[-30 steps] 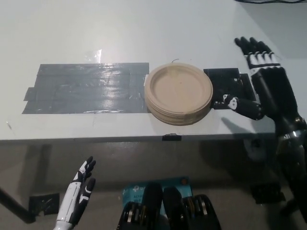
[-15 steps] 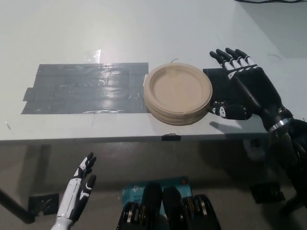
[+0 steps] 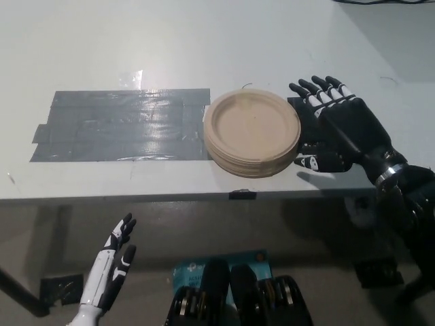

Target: A stack of plates is kept in the middle of the desk close to the robot and the robot grabs the stack with its right hand, picks it up and hands it to a person.

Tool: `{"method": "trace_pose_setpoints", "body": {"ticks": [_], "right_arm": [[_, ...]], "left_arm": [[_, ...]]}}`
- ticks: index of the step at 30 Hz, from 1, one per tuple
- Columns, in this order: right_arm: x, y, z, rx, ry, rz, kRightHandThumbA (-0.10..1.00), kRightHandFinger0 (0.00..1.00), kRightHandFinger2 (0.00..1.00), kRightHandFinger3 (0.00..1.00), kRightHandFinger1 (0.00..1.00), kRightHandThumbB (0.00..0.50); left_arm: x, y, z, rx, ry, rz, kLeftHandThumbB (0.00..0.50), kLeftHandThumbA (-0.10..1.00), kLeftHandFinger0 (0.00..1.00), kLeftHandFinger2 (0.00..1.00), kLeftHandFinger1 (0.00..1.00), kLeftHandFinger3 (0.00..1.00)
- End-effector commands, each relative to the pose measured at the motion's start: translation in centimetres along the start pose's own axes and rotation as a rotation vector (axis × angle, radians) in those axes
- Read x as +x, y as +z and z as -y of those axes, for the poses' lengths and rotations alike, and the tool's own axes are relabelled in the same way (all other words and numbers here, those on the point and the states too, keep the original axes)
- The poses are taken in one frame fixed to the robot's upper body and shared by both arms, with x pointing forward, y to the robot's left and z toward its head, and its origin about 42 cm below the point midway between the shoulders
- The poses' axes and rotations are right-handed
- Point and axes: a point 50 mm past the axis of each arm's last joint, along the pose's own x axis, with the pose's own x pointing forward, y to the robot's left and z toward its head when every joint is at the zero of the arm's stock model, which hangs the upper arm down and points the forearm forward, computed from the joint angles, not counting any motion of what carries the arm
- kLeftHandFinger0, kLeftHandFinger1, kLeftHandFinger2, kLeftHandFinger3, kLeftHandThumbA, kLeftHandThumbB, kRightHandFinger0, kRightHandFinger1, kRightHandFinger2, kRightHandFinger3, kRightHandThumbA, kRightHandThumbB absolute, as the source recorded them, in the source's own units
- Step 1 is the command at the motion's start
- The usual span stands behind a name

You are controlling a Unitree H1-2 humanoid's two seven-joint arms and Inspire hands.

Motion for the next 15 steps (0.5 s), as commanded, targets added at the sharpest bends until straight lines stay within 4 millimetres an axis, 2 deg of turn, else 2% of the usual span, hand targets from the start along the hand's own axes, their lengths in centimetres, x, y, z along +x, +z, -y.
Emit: {"method": "trace_pose_setpoints", "body": {"ticks": [1,9,15], "right_arm": [[1.5,0.1,2.0,-0.067,-0.078,0.046,1.00,1.00,1.00,1.00,1.00,0.500],[2.1,0.4,1.1,-0.110,-0.057,0.083,1.00,1.00,1.00,1.00,1.00,0.500],[2.4,0.7,0.7,-0.133,-0.030,0.101,1.00,1.00,1.00,1.00,1.00,0.500]], "left_arm": [[0.6,0.5,-0.9,0.019,0.019,0.048,0.369,1.00,1.00,1.00,1.00,1.00],[0.9,0.6,-1.0,0.019,0.017,0.068,0.351,1.00,1.00,1.00,1.00,1.00],[0.9,0.6,-1.0,0.026,0.025,0.066,0.370,1.00,1.00,1.00,1.00,1.00]]}}
